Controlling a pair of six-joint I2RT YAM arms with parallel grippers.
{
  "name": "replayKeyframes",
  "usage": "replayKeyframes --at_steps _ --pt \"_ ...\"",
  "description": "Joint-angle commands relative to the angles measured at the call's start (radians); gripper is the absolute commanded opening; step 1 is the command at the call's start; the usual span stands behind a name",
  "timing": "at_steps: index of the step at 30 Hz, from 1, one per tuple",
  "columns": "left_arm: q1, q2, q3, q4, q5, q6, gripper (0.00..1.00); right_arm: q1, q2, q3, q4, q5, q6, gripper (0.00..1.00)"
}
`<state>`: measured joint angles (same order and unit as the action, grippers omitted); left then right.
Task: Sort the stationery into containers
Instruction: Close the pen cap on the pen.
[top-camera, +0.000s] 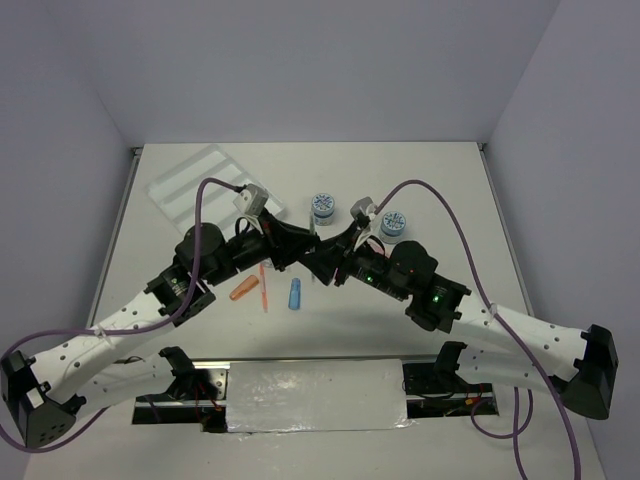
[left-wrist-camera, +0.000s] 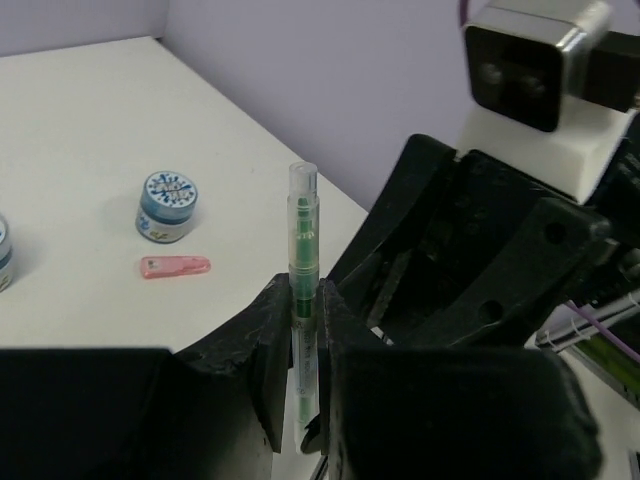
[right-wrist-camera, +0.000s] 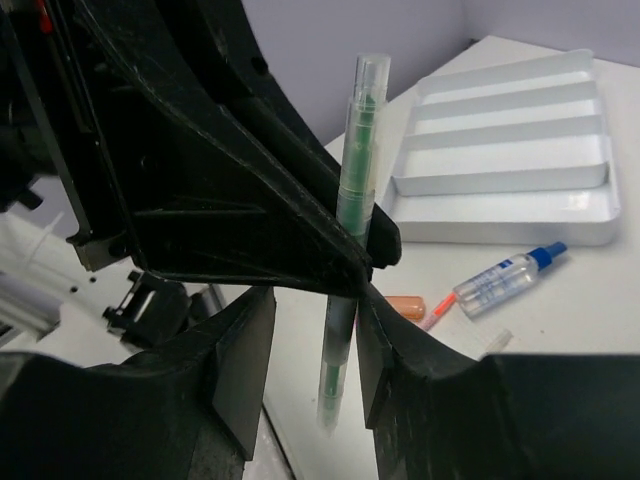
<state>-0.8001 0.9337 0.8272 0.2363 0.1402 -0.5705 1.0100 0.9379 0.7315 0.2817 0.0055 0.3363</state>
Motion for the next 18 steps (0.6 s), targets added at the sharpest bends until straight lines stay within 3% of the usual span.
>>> replayKeyframes --at_steps 1,5,7,9,11,14,15,18 --pt "-0.004 -0.016 0.016 0.110 0.130 0.050 0.12 0.007 -0.024 -0.006 0.053 -0.108 -0.023 0.45" --pt "-0.004 -0.021 0.015 0.127 0.151 0.044 0.16 0.007 -0.027 -0.001 0.037 -0.124 -0.039 0.43" --pt "-0.004 -0.022 0.015 0.135 0.157 0.041 0.19 0.007 -0.030 -0.006 0.036 -0.118 -0.042 0.30" --pt "-0.004 -0.019 0.016 0.135 0.160 0.043 0.22 0.007 -0.036 -0.012 0.037 -0.099 -0.039 0.03" --pt "-0.004 -0.016 0.020 0.126 0.159 0.046 0.28 0.007 -0.050 -0.024 0.045 -0.087 -0.034 0.00" --pt "-0.004 -0.021 0.020 0.126 0.159 0.054 0.63 0.009 -0.057 -0.027 0.036 -0.078 -0.033 0.00" --pt "-0.004 -0.022 0.023 0.123 0.157 0.055 0.81 0.007 -0.056 -0.023 0.031 -0.072 -0.033 0.00" --pt "-0.004 -0.029 0.052 0.087 0.124 0.070 0.93 0.007 -0.047 -0.014 0.008 -0.065 -0.034 0.00"
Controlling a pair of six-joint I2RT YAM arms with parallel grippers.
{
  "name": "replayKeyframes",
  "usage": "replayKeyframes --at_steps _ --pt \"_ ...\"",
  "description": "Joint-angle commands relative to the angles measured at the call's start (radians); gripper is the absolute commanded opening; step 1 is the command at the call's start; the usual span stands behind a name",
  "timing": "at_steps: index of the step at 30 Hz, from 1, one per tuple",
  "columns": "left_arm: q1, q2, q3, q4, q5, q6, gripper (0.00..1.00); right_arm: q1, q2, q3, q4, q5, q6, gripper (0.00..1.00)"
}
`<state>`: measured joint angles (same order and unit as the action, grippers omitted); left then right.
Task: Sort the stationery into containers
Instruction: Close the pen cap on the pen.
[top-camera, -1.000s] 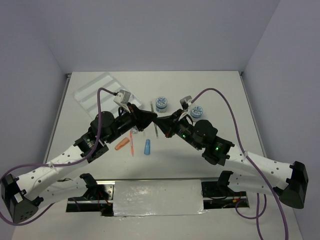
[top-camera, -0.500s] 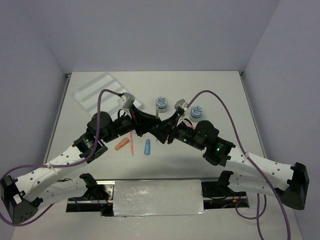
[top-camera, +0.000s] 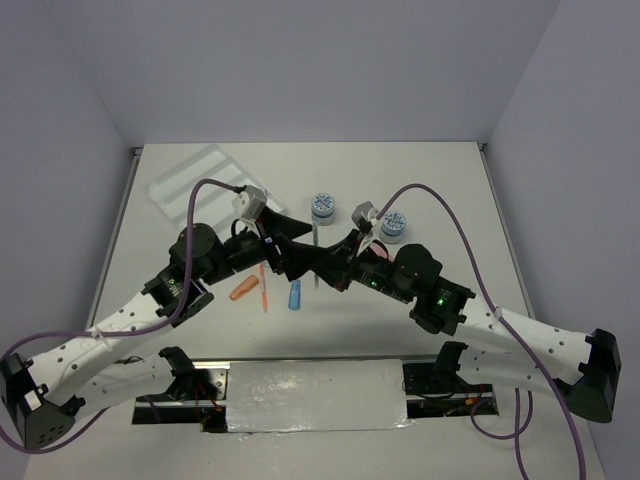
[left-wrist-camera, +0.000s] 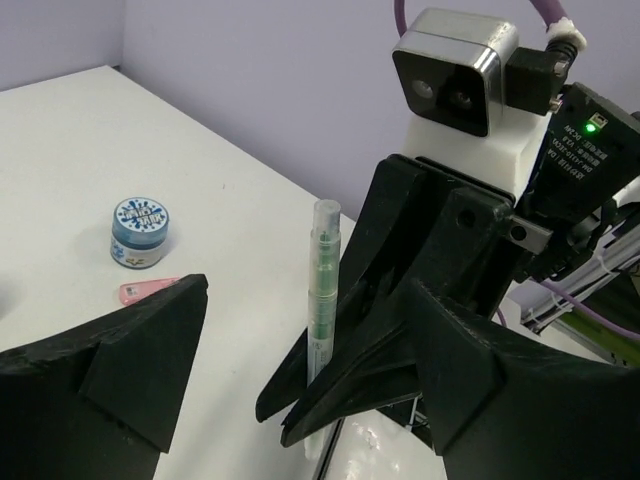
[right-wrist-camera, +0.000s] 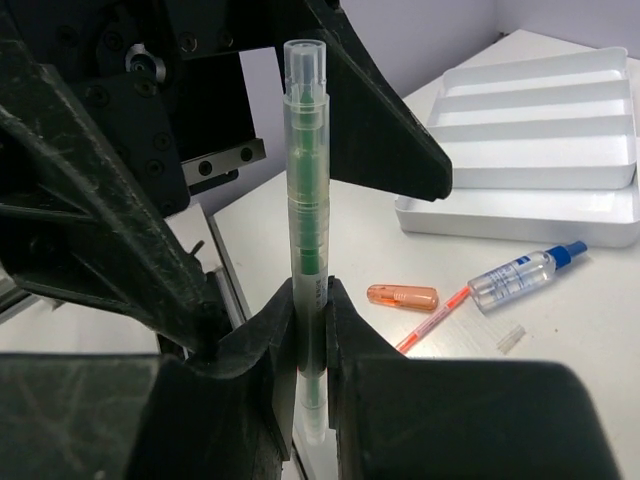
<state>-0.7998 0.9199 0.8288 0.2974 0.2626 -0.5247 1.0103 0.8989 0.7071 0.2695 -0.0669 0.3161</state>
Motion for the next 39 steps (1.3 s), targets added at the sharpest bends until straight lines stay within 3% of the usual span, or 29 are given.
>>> replayKeyframes --at_steps 1,4,7,8,12,15,21,25,38,39 --pt "-0.004 -0.019 0.059 0.004 -0.019 0.029 0.94 0.007 -0.005 0.014 0.013 0.010 -0.012 0.00" --pt "-0.004 -0.021 0.104 -0.026 -0.063 0.040 0.94 0.007 0.008 0.014 0.007 0.012 -0.009 0.00" --pt "-0.004 -0.001 0.156 -0.070 -0.101 0.057 0.86 0.007 0.017 0.018 0.002 0.004 -0.006 0.00" --pt "-0.004 0.005 0.177 -0.090 -0.105 0.060 0.77 0.007 0.017 0.020 0.002 0.003 -0.005 0.00" --pt "-0.004 0.027 0.185 -0.089 -0.108 0.063 0.74 0.007 0.014 0.023 -0.001 -0.004 -0.005 0.00" --pt "-0.004 0.034 0.182 -0.087 -0.105 0.061 0.60 0.008 0.014 0.026 -0.010 -0.004 -0.008 0.00" --pt "-0.004 0.042 0.168 -0.087 -0.095 0.055 0.58 0.007 0.011 0.029 -0.016 0.006 -0.008 0.00" --pt "-0.004 0.048 0.159 -0.084 -0.085 0.049 0.47 0.007 0.021 0.035 -0.015 0.007 -0.006 0.00" --pt "-0.004 0.048 0.124 -0.076 -0.065 0.034 0.45 0.007 0.037 0.069 -0.032 0.022 -0.009 0.00" --pt "-0.004 0.050 0.124 -0.076 -0.062 0.037 0.36 0.007 0.035 0.071 -0.032 0.024 -0.009 0.00"
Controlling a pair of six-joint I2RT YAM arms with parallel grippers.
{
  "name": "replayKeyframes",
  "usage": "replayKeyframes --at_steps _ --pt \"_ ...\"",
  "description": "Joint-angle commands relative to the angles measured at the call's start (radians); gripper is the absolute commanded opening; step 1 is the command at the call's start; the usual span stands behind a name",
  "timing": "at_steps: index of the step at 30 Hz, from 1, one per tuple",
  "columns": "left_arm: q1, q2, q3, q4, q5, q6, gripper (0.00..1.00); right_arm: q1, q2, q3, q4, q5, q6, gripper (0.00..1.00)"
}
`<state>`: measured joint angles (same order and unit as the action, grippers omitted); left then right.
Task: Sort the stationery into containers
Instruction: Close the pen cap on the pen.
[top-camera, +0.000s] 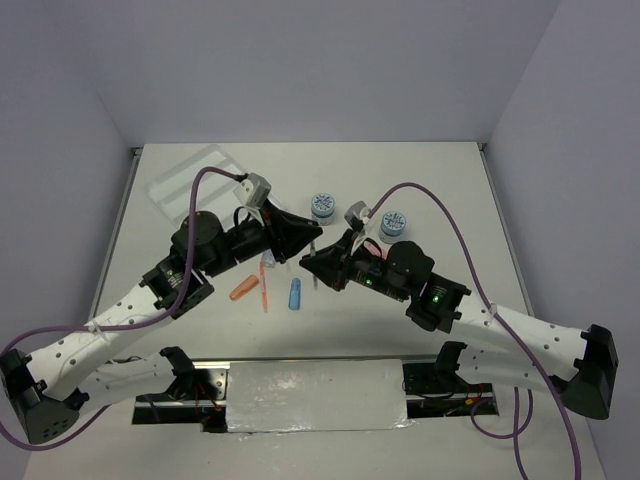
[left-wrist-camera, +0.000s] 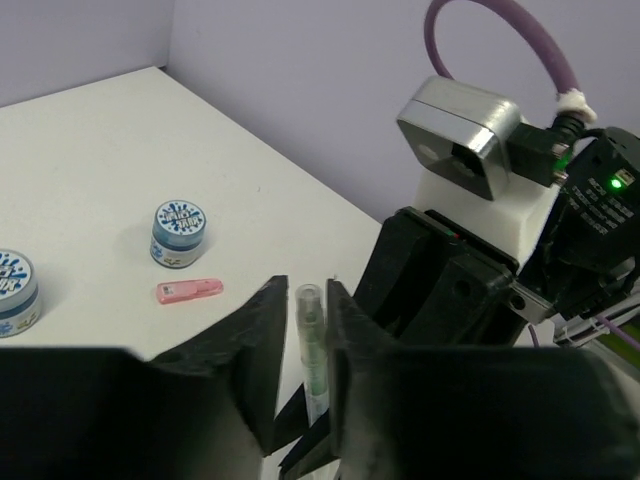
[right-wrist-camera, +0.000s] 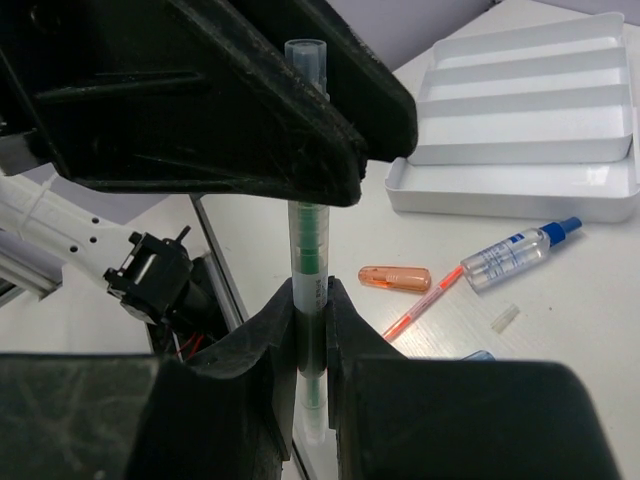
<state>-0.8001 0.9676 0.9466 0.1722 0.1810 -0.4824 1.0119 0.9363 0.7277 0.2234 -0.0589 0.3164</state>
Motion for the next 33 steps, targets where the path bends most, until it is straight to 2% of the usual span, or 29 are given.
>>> replayKeyframes --at_steps 1,3,7,8,13,16,20,26,33 --pt "-0.004 0.002 0.007 0.049 0.018 -0.005 0.31 0.005 -0.002 0.050 0.014 0.016 -0.007 0.00" --pt "-0.004 0.002 0.011 0.043 0.012 -0.008 0.20 0.007 -0.001 0.053 0.014 0.018 -0.008 0.00" --pt "-0.004 0.011 0.023 0.033 0.015 -0.012 0.07 0.005 0.009 0.056 0.013 0.014 -0.010 0.00" --pt "-0.004 0.011 0.024 0.030 0.014 -0.012 0.00 0.007 0.010 0.056 0.014 0.014 -0.010 0.00" --pt "-0.004 0.042 0.020 0.030 0.011 -0.035 0.00 0.005 0.015 0.096 0.007 0.048 -0.034 0.00" --pt "-0.004 0.069 -0.012 0.047 0.052 -0.061 0.00 -0.016 0.025 0.195 -0.018 0.108 -0.072 0.00" --pt "-0.019 0.080 -0.074 0.075 0.026 -0.108 0.00 -0.088 0.058 0.303 -0.027 0.065 -0.063 0.00" --pt "-0.093 0.111 -0.097 0.027 -0.060 -0.097 0.00 -0.159 0.087 0.401 0.002 0.018 -0.037 0.00" --pt "-0.117 0.099 -0.195 0.062 -0.049 -0.119 0.00 -0.205 0.139 0.544 -0.016 -0.010 -0.037 0.00"
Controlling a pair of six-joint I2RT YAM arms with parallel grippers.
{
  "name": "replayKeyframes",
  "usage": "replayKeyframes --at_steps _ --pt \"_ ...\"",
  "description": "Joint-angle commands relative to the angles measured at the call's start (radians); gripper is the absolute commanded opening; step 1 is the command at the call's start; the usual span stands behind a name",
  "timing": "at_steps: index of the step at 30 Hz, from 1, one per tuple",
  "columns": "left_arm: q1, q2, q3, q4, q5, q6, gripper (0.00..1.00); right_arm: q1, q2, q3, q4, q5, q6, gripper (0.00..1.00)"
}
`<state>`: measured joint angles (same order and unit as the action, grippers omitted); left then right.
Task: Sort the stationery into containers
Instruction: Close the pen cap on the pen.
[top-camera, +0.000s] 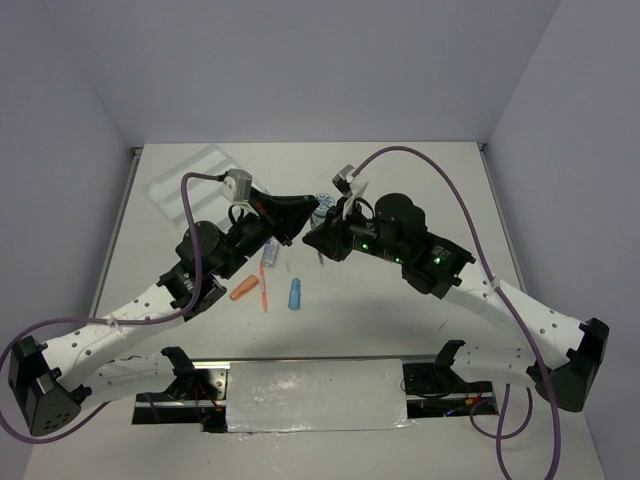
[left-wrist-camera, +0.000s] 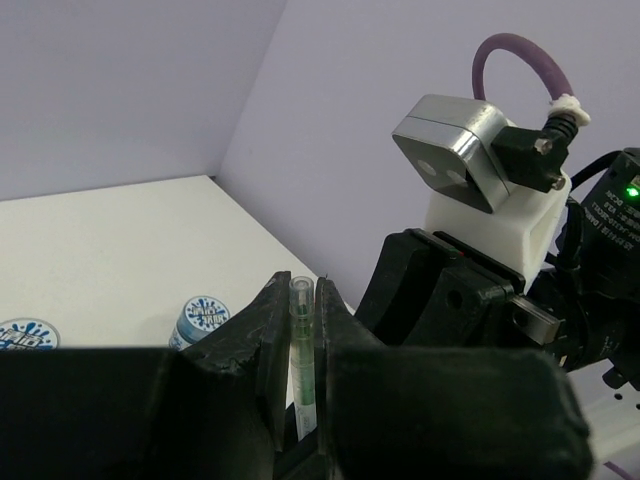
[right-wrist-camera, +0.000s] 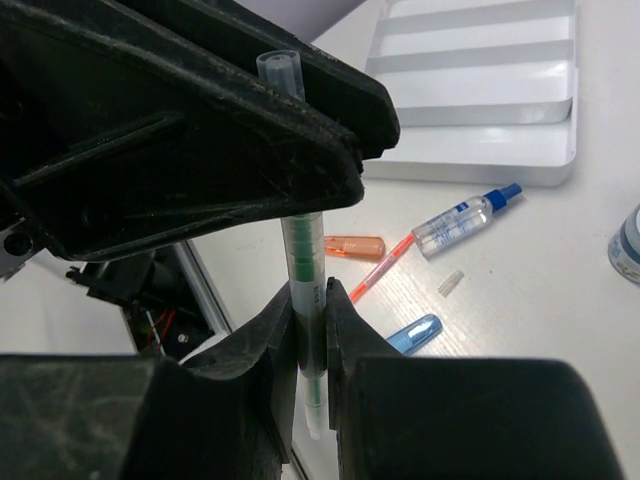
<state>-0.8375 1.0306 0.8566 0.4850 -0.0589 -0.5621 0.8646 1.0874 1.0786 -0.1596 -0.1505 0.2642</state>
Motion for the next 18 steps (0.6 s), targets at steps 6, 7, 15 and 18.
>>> replayKeyframes --at_steps 6,7,15,18 --pt "-0.107 0.034 -0.191 -0.194 0.217 -0.078 0.00 -0.111 0.041 0.286 0.336 0.029 0.032 0.00" --pt "-0.110 0.039 -0.195 -0.183 0.223 -0.079 0.00 -0.113 0.048 0.293 0.338 0.025 0.033 0.00" --pt "-0.144 0.072 -0.159 -0.189 0.225 -0.084 0.00 -0.133 0.075 0.314 0.364 0.009 0.050 0.00" --pt "-0.156 0.091 -0.169 -0.178 0.218 -0.084 0.00 -0.154 0.089 0.380 0.336 0.002 0.037 0.00"
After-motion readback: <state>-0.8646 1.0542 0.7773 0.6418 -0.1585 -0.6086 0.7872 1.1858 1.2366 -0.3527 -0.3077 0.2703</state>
